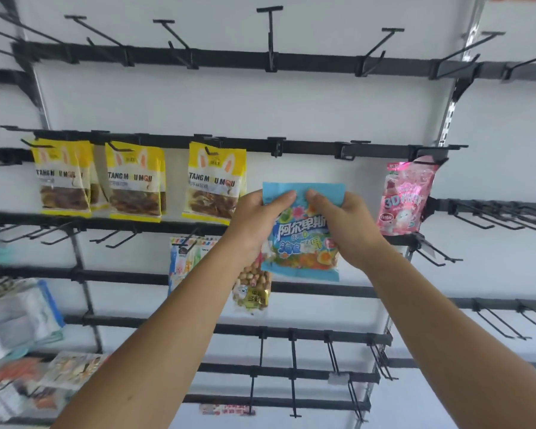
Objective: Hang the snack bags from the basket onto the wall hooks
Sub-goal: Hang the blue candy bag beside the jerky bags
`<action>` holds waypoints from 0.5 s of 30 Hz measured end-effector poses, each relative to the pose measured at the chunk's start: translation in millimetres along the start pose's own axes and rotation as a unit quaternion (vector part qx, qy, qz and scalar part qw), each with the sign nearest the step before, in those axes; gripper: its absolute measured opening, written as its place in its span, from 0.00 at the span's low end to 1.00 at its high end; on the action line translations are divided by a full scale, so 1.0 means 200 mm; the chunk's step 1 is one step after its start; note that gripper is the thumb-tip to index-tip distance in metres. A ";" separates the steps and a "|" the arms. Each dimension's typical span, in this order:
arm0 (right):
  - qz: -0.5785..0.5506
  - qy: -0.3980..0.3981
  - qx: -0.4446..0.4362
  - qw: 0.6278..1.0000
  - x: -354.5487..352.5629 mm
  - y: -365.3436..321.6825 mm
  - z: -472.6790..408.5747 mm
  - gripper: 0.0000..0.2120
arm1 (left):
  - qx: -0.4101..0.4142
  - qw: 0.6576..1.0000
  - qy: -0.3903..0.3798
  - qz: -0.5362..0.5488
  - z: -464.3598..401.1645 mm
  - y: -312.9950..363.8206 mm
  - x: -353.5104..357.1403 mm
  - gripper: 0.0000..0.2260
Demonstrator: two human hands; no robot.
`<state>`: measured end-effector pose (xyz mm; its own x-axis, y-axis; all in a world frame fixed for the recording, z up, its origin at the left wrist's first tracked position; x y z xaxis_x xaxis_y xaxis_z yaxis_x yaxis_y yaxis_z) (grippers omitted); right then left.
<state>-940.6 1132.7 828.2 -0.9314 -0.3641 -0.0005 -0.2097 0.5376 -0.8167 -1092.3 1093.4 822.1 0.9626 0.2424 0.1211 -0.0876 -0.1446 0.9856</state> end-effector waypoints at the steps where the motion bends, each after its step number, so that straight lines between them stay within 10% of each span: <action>1: 0.006 -0.001 -0.006 1.000 0.02 0.01 -0.05 0.11 | 0.000 1.000 0.006 0.002 -0.04 0.01 -0.03 0.04; 15: 0.040 0.047 -0.046 0.997 0.17 0.13 -0.56 0.07 | 0.042 0.998 0.037 0.010 -0.54 0.14 -0.17 0.06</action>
<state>-1011.3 1219.9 871.1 -0.9691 -0.2464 -0.0068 -0.1553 0.6317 -0.7595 -1156.0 1185.0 859.1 0.9390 0.3081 0.1526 -0.0823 -0.2293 0.9699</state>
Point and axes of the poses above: each hand's wrist, its own z-axis away from the middle knuckle, its own x-axis out of the palm, y = z × x, the point moved 1 cm from there along -z, towards the middle knuckle, and after that the axes turned 13 degrees about -x, right-handed, at the moved point
